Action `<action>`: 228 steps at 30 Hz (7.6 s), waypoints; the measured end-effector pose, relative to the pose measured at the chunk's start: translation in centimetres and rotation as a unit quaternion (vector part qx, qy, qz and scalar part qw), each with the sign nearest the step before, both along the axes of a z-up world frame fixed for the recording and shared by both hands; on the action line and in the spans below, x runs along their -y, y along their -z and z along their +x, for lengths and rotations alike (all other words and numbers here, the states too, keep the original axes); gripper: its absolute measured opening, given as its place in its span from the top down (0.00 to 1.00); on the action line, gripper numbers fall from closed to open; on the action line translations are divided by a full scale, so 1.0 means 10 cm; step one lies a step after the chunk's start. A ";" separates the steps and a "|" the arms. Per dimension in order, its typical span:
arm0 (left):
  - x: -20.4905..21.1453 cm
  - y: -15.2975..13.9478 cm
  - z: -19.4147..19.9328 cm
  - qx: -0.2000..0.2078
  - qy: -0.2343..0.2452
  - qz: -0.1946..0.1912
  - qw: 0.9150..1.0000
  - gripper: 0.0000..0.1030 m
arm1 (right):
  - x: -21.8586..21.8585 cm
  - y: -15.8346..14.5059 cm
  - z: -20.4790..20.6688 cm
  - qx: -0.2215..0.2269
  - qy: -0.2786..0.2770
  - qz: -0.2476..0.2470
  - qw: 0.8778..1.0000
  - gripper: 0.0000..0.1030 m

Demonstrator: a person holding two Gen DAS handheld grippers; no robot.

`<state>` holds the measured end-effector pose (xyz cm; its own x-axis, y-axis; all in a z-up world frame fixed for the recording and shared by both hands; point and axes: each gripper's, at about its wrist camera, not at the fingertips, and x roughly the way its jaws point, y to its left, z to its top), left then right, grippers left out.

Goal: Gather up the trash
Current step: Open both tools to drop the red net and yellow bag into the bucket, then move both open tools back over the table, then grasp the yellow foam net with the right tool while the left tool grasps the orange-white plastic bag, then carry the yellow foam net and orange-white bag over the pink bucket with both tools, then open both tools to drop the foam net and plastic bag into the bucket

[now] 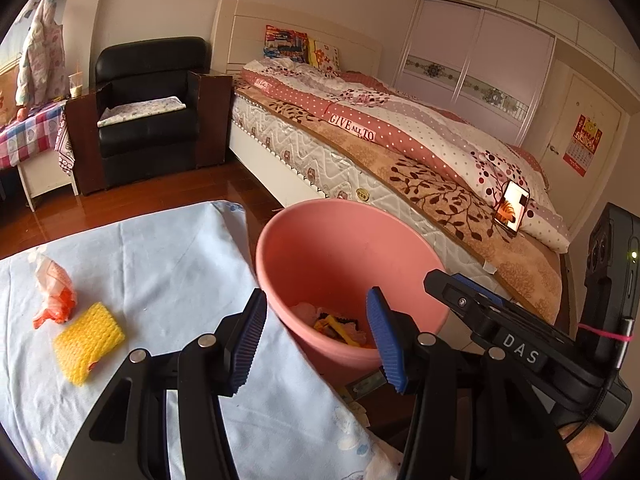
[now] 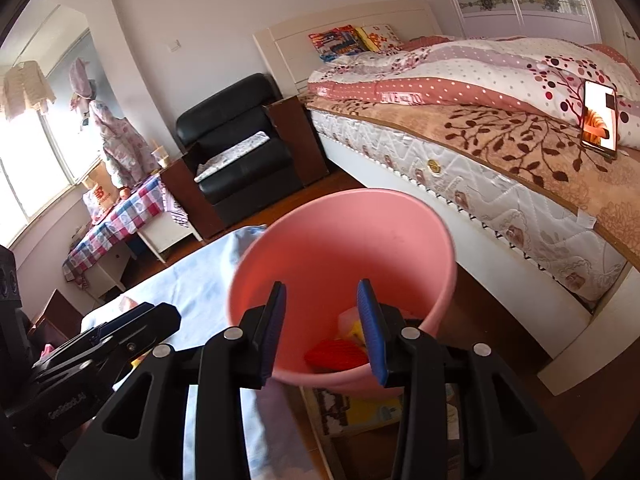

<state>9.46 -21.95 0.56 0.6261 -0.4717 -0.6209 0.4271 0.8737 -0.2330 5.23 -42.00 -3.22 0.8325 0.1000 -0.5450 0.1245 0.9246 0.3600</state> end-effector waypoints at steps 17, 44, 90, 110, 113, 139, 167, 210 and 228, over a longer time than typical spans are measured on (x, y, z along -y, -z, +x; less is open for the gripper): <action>-1.29 -0.15 -0.21 0.034 -0.114 -0.007 0.993 0.50 | -0.94 -0.02 0.02 -0.042 -0.105 0.025 0.993 0.63; -3.07 0.30 0.00 -0.027 -0.253 -0.071 0.965 0.50 | -2.66 0.62 1.03 -0.189 -0.165 0.068 0.966 0.63; -2.35 0.83 0.85 -0.081 -0.274 -0.053 0.957 0.45 | -1.68 0.39 0.45 -0.094 -0.162 0.041 0.982 0.92; -2.13 0.42 0.28 -0.023 -0.181 -0.020 0.983 0.79 | -1.70 0.36 0.37 -0.091 -0.168 0.033 0.981 0.92; -2.07 0.34 0.13 -0.016 -0.171 -0.015 0.985 0.79 | -1.72 0.32 0.31 -0.084 -0.168 0.023 0.982 0.92; -1.28 0.09 -0.39 -0.004 -0.130 0.038 0.991 0.79 | -1.35 0.08 -0.21 -0.047 -0.123 -0.012 0.991 0.92; -0.63 0.05 -0.20 0.007 -0.096 0.059 0.994 0.79 | -0.59 0.07 -0.31 -0.033 -0.038 -0.005 0.999 0.92; 0.51 0.34 0.44 -0.021 -0.033 0.068 0.997 0.79 | 0.06 0.28 0.25 -0.069 0.009 -0.067 0.995 0.92; 0.57 0.40 0.52 -0.017 -0.040 0.060 0.997 0.56 | 0.15 0.44 0.39 -0.096 0.018 -0.052 0.994 0.90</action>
<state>14.69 -27.65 -3.40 0.6372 -0.3419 -0.6907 0.3479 0.9273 -0.1381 9.12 -43.53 -7.57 0.7144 0.0063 -0.6997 0.2161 0.9491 0.2292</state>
